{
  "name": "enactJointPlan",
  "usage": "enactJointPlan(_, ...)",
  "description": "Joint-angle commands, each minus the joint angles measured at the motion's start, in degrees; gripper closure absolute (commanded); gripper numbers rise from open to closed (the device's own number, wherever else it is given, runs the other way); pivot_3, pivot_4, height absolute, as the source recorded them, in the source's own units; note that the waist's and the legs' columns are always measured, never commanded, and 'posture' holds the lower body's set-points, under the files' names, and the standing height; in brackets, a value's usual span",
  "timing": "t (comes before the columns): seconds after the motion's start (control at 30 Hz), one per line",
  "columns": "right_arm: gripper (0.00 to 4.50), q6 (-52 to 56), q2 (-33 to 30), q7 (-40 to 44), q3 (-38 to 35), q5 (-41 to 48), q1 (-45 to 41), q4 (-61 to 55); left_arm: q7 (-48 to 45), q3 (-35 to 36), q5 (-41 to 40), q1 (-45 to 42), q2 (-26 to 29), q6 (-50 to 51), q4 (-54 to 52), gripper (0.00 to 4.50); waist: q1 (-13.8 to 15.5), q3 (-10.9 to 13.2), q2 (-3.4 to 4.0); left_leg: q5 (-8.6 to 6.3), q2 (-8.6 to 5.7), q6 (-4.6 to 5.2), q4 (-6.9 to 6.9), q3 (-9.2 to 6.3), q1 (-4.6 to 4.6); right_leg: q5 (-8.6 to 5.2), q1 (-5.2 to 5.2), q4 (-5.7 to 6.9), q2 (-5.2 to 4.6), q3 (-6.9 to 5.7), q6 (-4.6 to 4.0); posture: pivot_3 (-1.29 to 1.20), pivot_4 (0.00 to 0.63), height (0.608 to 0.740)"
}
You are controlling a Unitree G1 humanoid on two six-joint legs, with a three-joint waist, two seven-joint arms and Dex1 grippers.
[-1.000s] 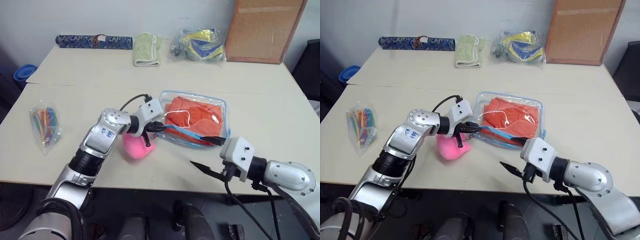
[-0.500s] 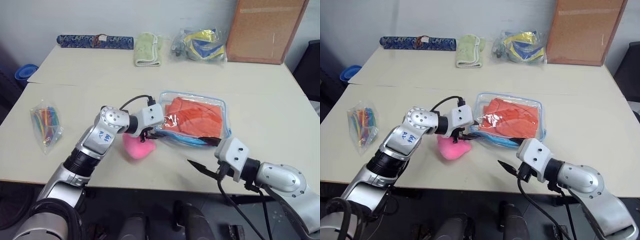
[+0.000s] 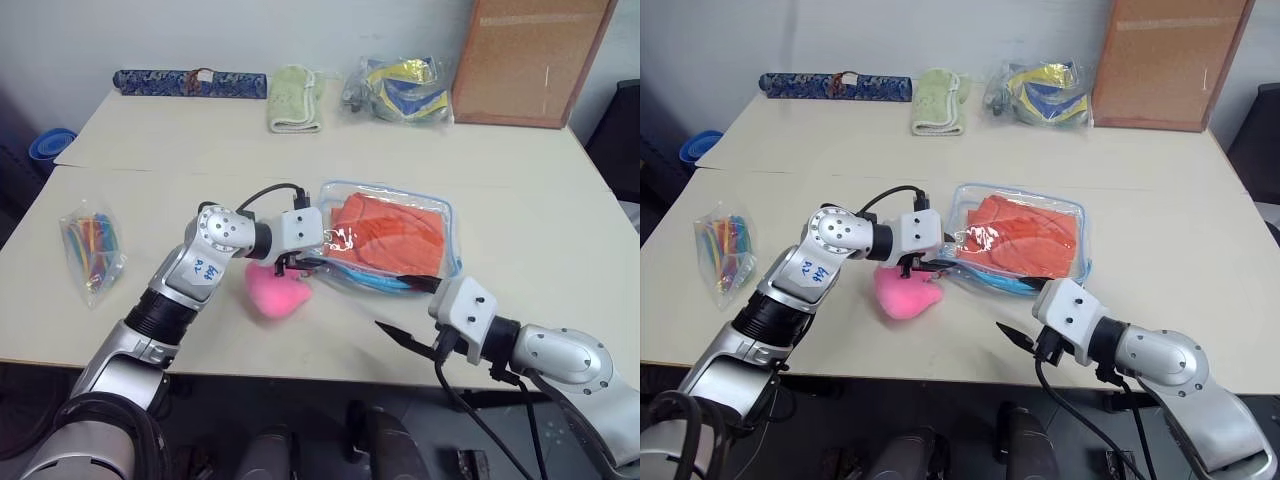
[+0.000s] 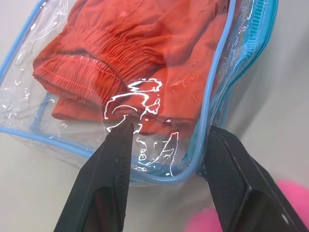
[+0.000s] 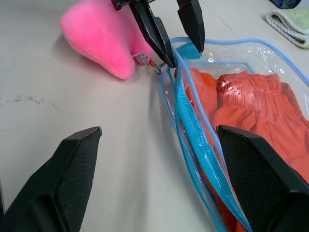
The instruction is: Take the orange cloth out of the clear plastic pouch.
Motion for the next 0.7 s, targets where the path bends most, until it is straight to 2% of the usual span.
enactJointPlan(0.03,0.54,-0.66,-0.34,0.50,-1.04,-0.28,-0.52,-0.25,-0.65,1.28,-0.44,0.23,0.10,-0.09,-2.16,3.43,0.00,0.00,0.00,0.00,0.00,0.00,0.00,0.00,0.00,0.00,0.00,0.00,0.00,0.00,0.00,0.00,0.150,0.740)
enactJointPlan(0.13,0.54,-0.75,-0.25,0.73,-1.15,-0.24,-0.87,0.13,-1.02,1.49,-0.50,0.58,0.33,0.62,-2.81,4.33,-0.02,0.00,0.00,0.00,0.00,0.00,0.00,0.00,0.00,0.00,0.00,0.00,0.00,0.00,0.00,0.00,0.150,0.740)
enactJointPlan(0.17,0.54,-0.79,-0.20,0.79,-1.16,-0.21,-1.00,0.23,-1.07,1.54,-0.46,0.67,0.37,0.68,-2.89,4.48,-0.02,0.00,0.00,0.00,0.00,0.01,0.00,0.00,0.00,0.00,0.00,0.00,0.00,0.00,0.00,0.00,0.150,0.740)
enactJointPlan(0.33,0.54,-1.06,-0.22,0.97,-1.41,-0.13,-1.15,0.53,-1.73,1.90,-0.97,0.76,0.27,2.56,-3.28,4.48,-0.02,0.00,0.00,0.00,0.01,0.01,0.00,0.00,0.00,0.00,0.00,0.00,0.00,0.00,0.00,0.00,0.150,0.740)
enactJointPlan(0.7,0.54,-2.00,-0.04,0.81,-1.37,-0.38,0.20,-0.15,-1.64,9.12,-12.96,-4.52,-5.69,27.22,-2.72,4.48,-0.02,0.00,0.00,0.01,-0.01,0.03,0.00,-0.03,-0.02,0.00,0.00,0.00,0.01,0.00,0.00,0.00,0.150,0.740)
